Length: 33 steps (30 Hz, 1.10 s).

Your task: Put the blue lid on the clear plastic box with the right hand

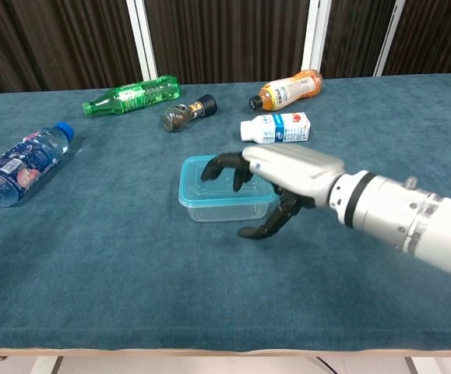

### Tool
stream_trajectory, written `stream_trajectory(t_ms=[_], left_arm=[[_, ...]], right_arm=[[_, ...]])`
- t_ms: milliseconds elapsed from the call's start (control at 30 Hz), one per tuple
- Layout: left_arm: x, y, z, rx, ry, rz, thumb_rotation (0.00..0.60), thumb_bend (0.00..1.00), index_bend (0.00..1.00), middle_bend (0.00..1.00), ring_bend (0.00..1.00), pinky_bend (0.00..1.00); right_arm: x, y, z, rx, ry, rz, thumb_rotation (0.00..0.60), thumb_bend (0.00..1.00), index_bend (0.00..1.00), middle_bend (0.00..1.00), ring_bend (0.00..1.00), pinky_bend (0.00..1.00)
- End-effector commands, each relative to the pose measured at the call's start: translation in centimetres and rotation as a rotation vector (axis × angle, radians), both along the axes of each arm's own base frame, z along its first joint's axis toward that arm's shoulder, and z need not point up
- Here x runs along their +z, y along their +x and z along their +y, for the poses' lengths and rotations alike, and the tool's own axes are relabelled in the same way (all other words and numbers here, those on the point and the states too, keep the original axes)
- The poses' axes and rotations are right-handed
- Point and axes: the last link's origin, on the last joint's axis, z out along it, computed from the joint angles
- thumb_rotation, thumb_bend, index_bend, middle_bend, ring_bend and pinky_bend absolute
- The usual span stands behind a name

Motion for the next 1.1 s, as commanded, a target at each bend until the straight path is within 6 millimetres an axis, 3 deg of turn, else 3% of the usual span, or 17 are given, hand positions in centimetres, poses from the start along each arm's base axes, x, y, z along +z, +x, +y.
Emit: stream_trajectory(t_ms=[33,300,500,767,933,1100], left_arm=[[0.0,0.0,0.0,-0.001,-0.001,0.001,0.6,0.3,0.12,0.08,0.18,0.43],[-0.1,0.1,0.0,-0.001,0.001,0.004,0.6,0.3,0.12,0.09,0.18,0.43],[0.0,0.1,-0.1,-0.007,0.013,0.003,0.6,0.3,0.12,0.08,0.18,0.43],[0.0,0.3,-0.2,-0.032,0.041,0.009,0.6,0.3,0.12,0.08,0.18,0.43],[0.0,0.3,-0.2,-0.039,0.057,0.012,0.6,0.3,0.12,0.08,0.18,0.43],[-0.1,0.3,0.0,-0.039,0.072,0.018,0.6,0.3,0.12,0.08,0.17,0.43]], right_arm=[[1.2,-0.1,0.0,0.015,-0.042,-0.018,0.6,0.4,0.35,0.32,0.37,0.37],[6.0,-1.7,1.1,0.038,-0.157,-0.032,0.6,0.4,0.34,0.32,0.35,0.37],[10.1,-6.4,4.4,-0.082,-0.243,0.051,0.6,0.4,0.3,0.28,0.3,0.34],[14.4,-13.8,8.8,-0.254,-0.36,0.277,0.6,0.39,0.1,0.08,0.1,0.18],[16.2,-17.5,10.4,-0.337,-0.451,0.344,0.6,0.33,0.03,0.02,0.04,0.14],[16.8,-19.3,10.6,-0.407,-0.465,0.311,0.6,0.33,0.01,0.0,0.01,0.12]])
